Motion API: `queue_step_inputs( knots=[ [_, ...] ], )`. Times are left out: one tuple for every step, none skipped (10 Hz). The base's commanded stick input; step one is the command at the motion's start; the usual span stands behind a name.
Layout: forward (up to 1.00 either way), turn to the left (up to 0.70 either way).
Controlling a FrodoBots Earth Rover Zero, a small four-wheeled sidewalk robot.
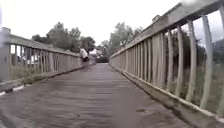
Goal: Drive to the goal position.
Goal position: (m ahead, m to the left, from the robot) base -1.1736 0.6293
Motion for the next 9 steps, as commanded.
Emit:
queue_step_inputs(
  knots=[
    [0.70, 0.00],
    [0.70, 0.00],
    [0.70, 0.00],
    [0.70, 0.00],
    [0.70, 0.00],
    [0.70, 0.00],
    [0.70, 0.00],
    [0.70, 0.00],
    [0.70, 0.00]
  ],
)
